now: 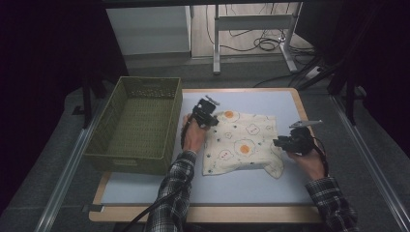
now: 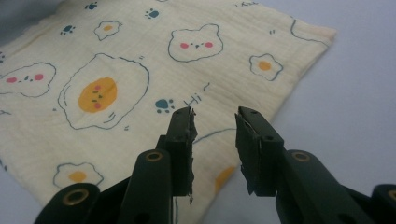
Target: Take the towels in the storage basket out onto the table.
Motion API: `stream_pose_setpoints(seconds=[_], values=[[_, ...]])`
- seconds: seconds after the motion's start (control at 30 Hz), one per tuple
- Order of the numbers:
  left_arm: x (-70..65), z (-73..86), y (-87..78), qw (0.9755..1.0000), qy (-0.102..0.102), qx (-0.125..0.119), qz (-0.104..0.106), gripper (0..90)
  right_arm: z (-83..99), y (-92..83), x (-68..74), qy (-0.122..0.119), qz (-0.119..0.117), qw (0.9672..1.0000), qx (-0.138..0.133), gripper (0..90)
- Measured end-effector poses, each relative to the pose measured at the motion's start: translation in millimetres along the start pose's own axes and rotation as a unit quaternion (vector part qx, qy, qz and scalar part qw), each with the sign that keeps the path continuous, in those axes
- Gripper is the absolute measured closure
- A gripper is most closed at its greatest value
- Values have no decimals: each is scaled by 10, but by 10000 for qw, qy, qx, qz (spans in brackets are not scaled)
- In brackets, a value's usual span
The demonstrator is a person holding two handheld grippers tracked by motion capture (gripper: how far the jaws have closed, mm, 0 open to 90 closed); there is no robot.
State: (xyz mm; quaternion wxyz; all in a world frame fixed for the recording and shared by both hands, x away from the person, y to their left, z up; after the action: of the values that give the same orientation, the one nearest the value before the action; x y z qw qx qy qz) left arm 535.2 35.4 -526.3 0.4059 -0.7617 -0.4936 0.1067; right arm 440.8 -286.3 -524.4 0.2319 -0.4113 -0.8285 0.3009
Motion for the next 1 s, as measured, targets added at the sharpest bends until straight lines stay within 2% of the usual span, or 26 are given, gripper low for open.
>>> stream_pose_setpoints(seconds=[0.03, 0.07, 0.2, 0.27, 0.37, 0.5, 0.6, 0.7, 0.77, 0.83, 0.87, 0.9, 1.0], values=[[67, 11, -45, 9999, -117, -34, 12, 391, 4, -13, -9, -4, 5, 10000, 0, 664], [84, 25, -79, 9998, -152, -83, 52, 380, 10, -32, -21, 2, 9, 10000, -20, 662], [-39, 104, -200, 9981, -175, -321, 486, 360, 62, -108, -11, 50, -84, 9999, -36, 660], [-135, 143, -254, 9960, -205, -434, 752, 361, 100, -150, 17, 63, -136, 9999, -36, 661], [-319, 256, -364, 9915, -204, -562, 1153, 362, 185, -239, 73, 23, -276, 9996, 19, 677], [-503, 472, -499, 9864, -246, -673, 1482, 341, 312, -377, 153, -21, -481, 9988, 89, 728], [-594, 627, -612, 9830, -269, -786, 1637, 301, 418, -460, 249, -61, -667, 9976, 153, 754], [-682, 790, -750, 9818, -203, -875, 1675, 273, 528, -512, 389, -170, -861, 9959, 204, 757], [-752, 900, -850, 9794, -149, -952, 1776, 273, 582, -515, 471, -270, -942, 9950, 217, 756], [-818, 1029, -951, 9790, -17, -989, 1782, 277, 642, -493, 551, -353, -978, 9943, 243, 747], [-836, 1074, -985, 9779, 10, -1002, 1833, 299, 675, -466, 588, -427, -969, 9940, 285, 738], [-857, 1132, -1026, 9766, 32, -1017, 1894, 319, 695, -448, 605, -495, -931, 9940, 305, 731], [-898, 1304, -1129, 9749, 57, -1044, 1965, 371, 777, -375, 637, -673, -772, 9939, 397, 716]])
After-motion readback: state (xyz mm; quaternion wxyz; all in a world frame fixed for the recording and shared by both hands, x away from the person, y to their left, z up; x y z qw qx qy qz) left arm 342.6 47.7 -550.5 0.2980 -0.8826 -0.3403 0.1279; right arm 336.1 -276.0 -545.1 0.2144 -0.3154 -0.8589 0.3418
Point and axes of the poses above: each handheld gripper's, and its own axes: y roughly forward along the jaws, z roughly out of its underside, x roughly to its left, the point moved 5 cm from there along y, roughly forward along the jaws, and after that the axes turned 5 degrees about y, right-handed, at the moved point
